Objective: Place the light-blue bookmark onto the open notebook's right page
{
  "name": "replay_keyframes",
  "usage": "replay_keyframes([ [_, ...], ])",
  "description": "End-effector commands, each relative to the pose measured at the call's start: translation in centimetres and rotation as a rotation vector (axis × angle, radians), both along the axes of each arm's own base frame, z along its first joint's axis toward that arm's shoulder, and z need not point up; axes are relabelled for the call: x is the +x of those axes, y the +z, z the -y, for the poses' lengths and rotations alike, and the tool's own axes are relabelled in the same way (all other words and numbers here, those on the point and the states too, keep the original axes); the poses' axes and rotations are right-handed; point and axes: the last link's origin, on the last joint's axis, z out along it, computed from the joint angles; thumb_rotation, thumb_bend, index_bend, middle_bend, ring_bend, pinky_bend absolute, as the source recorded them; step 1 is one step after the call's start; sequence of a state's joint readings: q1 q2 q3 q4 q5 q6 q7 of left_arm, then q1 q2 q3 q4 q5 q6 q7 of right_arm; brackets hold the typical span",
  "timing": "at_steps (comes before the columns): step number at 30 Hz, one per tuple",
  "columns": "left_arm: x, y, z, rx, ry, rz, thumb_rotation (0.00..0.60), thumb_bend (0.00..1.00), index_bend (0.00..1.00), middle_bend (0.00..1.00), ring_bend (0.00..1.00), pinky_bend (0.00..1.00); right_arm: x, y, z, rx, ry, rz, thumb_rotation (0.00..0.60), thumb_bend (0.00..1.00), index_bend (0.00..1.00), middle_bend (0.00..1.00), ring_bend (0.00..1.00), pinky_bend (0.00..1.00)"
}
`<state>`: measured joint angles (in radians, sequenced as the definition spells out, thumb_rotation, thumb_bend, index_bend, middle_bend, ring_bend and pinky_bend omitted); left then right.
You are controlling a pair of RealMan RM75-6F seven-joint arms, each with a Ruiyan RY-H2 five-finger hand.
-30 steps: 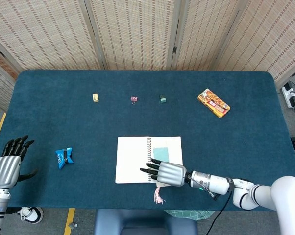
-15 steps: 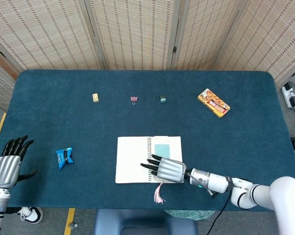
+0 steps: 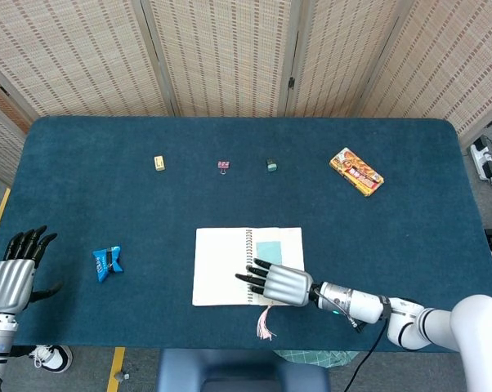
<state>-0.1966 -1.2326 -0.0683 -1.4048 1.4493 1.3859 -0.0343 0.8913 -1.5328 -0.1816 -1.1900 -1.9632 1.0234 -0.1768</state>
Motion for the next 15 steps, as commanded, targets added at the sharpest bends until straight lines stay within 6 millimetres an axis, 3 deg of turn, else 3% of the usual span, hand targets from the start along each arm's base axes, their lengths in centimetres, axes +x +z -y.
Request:
replay_keyframes([
  [1, 0.0, 0.0, 0.0, -0.001, 0.000, -0.001, 0.600, 0.22, 0.17, 0.08, 0.02, 0.00, 0.0, 0.2, 0.0, -0.003, 0.001, 0.001, 0.600, 0.20, 0.24, 0.00, 0.11, 0.16],
  [8, 0.0, 0.0, 0.1, -0.001, -0.003, -0.003, 0.600, 0.22, 0.17, 0.08, 0.02, 0.00, -0.2, 1.7, 0.0, -0.018, -0.028, 0.036, 0.600, 0.20, 0.22, 0.00, 0.11, 0.16],
  [11, 0.0, 0.1, 0.1, 0.000, -0.005, -0.003, 0.600, 0.22, 0.17, 0.08, 0.02, 0.00, -0.8, 4.0, 0.0, -0.039, -0.153, 0.141, 0.600, 0.19, 0.19, 0.00, 0.11, 0.16],
  [15, 0.2, 0.2, 0.2, 0.004, -0.015, -0.002, 0.600, 0.22, 0.17, 0.08, 0.02, 0.00, -3.3, 8.8, -1.0, -0.084, -0.506, 0.437, 0.600, 0.13, 0.11, 0.00, 0.08, 0.16],
])
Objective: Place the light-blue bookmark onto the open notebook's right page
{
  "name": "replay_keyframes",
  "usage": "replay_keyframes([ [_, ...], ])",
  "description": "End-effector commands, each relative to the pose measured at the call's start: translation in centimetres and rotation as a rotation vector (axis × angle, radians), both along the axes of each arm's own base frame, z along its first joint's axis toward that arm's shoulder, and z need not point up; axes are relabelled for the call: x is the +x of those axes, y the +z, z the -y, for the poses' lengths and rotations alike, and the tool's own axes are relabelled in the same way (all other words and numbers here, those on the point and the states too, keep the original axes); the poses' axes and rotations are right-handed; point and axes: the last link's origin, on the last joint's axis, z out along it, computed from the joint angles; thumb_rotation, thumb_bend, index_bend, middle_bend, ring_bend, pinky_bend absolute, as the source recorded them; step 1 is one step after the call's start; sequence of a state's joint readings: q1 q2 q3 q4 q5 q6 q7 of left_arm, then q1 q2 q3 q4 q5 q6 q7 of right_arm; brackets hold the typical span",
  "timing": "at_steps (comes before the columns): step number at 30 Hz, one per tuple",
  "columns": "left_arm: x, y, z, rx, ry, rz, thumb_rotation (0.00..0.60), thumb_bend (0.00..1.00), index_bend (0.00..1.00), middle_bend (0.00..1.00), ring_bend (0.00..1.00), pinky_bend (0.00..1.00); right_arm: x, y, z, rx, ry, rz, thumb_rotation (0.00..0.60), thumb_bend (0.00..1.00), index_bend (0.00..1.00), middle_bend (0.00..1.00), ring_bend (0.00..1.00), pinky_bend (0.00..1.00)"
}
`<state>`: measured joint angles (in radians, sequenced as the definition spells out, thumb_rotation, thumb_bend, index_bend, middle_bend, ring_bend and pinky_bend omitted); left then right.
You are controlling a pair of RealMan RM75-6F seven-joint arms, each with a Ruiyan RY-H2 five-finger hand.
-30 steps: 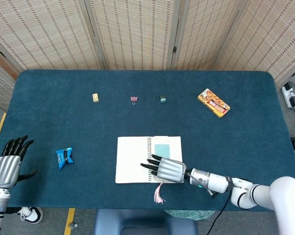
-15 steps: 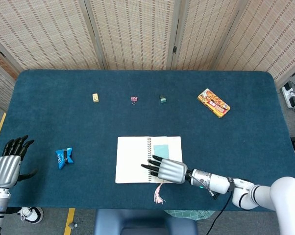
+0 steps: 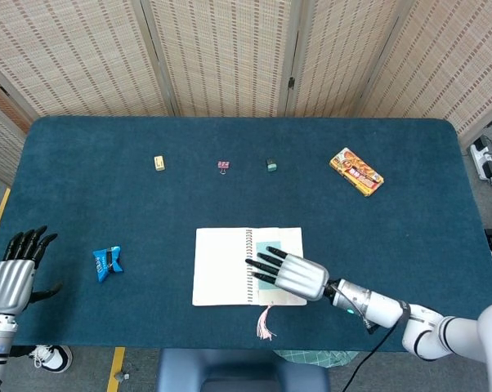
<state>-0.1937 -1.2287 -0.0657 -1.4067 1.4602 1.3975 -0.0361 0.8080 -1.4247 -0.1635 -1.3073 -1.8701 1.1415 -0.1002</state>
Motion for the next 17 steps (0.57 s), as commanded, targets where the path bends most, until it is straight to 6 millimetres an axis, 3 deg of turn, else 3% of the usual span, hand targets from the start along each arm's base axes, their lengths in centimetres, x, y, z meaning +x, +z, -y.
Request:
replay_keyframes([
  [1, 0.1, 0.0, 0.2, 0.001, -0.007, -0.001, 0.600, 0.22, 0.17, 0.08, 0.02, 0.00, -3.3, 5.6, -1.0, -0.077, -0.370, 0.312, 0.600, 0.09, 0.07, 0.00, 0.06, 0.16],
  [4, 0.5, -0.2, 0.4, 0.000, -0.024, -0.002, 0.600, 0.21, 0.16, 0.08, 0.02, 0.00, -7.3, 8.9, -2.1, -0.216, -0.528, 0.391, 0.600, 0.01, 0.00, 0.00, 0.04, 0.16],
  [10, 1.4, -0.6, 1.1, 0.004, -0.064, 0.001, 0.600, 0.21, 0.15, 0.08, 0.02, 0.00, -13.9, 14.6, -5.8, -0.527, -0.682, 0.351, 0.600, 0.00, 0.00, 0.00, 0.00, 0.16],
  [14, 2.1, -0.7, 1.7, 0.016, -0.110, 0.001, 0.600, 0.21, 0.15, 0.08, 0.01, 0.00, -15.9, 17.4, -8.2, -0.658, -0.721, 0.394, 0.600, 0.00, 0.00, 0.00, 0.00, 0.14],
  [17, 2.2, -0.9, 1.9, 0.010, -0.118, 0.000, 0.600, 0.20, 0.15, 0.08, 0.01, 0.00, -16.0, 18.3, -9.0, -0.653, -0.711, 0.397, 0.600, 0.00, 0.00, 0.00, 0.00, 0.13],
])
